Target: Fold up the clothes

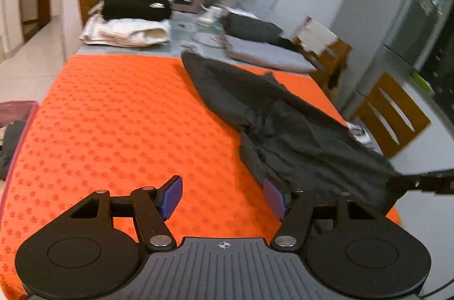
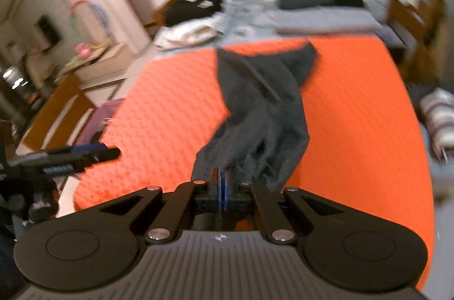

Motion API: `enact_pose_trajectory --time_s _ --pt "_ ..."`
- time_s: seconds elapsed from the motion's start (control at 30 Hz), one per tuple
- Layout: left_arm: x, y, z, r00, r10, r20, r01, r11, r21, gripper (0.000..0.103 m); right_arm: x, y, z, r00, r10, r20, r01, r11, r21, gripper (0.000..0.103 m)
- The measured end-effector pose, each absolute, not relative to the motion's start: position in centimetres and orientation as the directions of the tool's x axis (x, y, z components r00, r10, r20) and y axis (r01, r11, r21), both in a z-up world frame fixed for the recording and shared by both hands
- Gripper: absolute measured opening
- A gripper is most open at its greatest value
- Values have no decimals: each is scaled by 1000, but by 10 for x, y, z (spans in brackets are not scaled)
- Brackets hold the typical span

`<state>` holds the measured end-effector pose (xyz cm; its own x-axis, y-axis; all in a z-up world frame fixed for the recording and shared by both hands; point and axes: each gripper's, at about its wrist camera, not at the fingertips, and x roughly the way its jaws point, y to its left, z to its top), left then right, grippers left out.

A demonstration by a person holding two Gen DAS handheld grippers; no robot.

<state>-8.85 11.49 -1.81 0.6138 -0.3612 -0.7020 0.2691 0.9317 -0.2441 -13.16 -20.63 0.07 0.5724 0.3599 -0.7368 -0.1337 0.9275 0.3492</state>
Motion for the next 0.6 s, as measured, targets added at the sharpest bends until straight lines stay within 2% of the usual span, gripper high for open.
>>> enact_pose_trajectory --time_s 0.23,0.3,0.37,0.5,0.6 --pt "-98 95 -40 546 -366 -754 341 919 -199 68 -167 -214 -56 533 153 -832 42 978 206 3" --pt "-98 93 -41 546 -360 -757 341 920 -192 68 -174 -215 -60 530 118 -840 54 984 172 7" --pt "-98 93 -41 550 -355 -756 331 924 -193 68 -172 -214 -56 542 127 -831 39 984 175 9" --pt "-96 96 -40 562 -332 -758 295 936 -191 69 -147 -210 -47 571 170 -804 -38 983 180 28" --pt "-95 98 -36 575 -310 -757 265 946 -186 70 -118 -205 -45 579 205 -790 -101 979 179 31"
